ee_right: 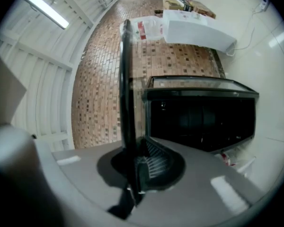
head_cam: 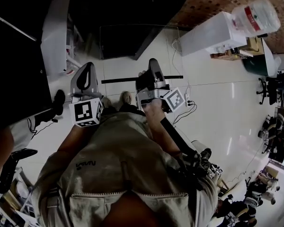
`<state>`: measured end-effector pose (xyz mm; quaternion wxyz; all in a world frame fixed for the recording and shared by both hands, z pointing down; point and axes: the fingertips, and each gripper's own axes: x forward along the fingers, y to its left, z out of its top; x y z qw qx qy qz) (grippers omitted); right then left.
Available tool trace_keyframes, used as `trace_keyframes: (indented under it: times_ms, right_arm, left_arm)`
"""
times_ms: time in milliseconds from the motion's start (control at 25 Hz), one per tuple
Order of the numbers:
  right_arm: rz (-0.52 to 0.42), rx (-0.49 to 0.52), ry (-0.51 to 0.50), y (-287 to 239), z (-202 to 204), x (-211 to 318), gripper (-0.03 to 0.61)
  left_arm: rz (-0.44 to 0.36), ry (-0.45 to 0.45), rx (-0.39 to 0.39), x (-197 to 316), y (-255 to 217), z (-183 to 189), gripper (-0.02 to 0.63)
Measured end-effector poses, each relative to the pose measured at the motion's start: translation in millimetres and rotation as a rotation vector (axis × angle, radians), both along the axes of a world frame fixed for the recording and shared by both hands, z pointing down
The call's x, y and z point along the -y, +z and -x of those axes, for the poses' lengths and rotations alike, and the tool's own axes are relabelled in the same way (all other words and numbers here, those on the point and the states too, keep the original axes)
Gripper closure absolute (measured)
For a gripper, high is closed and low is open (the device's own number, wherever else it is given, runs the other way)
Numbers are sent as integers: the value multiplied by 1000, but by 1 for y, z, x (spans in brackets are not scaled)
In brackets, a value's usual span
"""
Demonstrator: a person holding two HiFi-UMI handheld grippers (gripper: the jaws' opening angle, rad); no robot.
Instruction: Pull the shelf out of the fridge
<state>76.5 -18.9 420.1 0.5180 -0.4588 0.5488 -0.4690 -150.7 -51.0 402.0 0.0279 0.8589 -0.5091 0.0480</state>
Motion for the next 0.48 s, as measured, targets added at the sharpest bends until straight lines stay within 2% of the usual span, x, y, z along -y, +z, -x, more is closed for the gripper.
trace_keyframes:
  times_ms: [480]
  right_arm:
    - [8, -12, -21, -2, -18, -39, 566]
  left_arm:
    - [3, -6, 42, -19, -1, -10, 607]
